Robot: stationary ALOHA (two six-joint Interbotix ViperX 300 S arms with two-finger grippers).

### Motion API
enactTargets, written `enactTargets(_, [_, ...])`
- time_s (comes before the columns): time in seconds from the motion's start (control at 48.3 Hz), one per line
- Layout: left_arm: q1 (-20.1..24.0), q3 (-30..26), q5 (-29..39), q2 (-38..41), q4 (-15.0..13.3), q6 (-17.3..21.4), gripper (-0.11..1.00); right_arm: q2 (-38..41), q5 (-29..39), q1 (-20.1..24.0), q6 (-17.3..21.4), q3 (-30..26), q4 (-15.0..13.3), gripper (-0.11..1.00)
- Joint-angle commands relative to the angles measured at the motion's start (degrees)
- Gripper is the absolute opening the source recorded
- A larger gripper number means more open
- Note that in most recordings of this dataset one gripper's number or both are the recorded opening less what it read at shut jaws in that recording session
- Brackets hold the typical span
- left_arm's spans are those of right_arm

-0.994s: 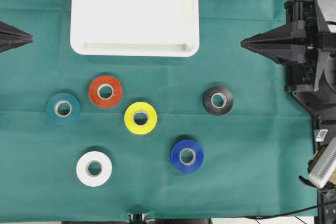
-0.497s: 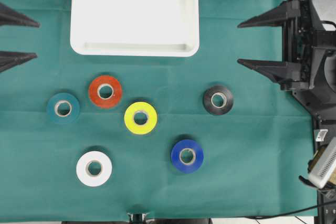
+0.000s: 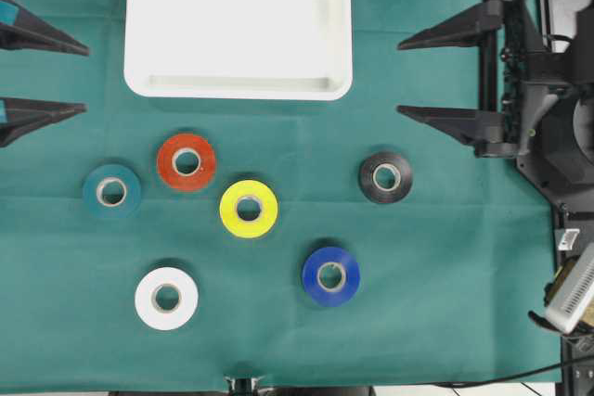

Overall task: Put the tape alternately from left to right into the white case.
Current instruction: 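Move both grippers forward over the tape rolls, then lower the right gripper toward the yellow tape roll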

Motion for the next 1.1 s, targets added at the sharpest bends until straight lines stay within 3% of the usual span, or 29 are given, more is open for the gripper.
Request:
enactTargets(0.0, [-0.2,-2.6,1.3,1.8,-0.2,-0.1,0.87,2.4,1.1,-0.3,0.1,-2.9,0.2,0.77])
enactTargets(0.248, [0.0,-7.2,8.3,8.9,-0.2,-3.2,0.87,9.2,6.0,-0.4,0.2,-7.3,0.2,0.77])
enactTargets(0.745, [1.1,-13.9,16.0,22.8,-0.1,-3.1,0.87,24.0,12.8,-0.4,2.5,-14.2,0.2,0.77])
enactTargets(1.077, [1.1,-15.1,17.7,24.9,-0.1,-3.0,0.87,27.2,13.6,-0.4,2.5,-16.5,-0.4,0.77])
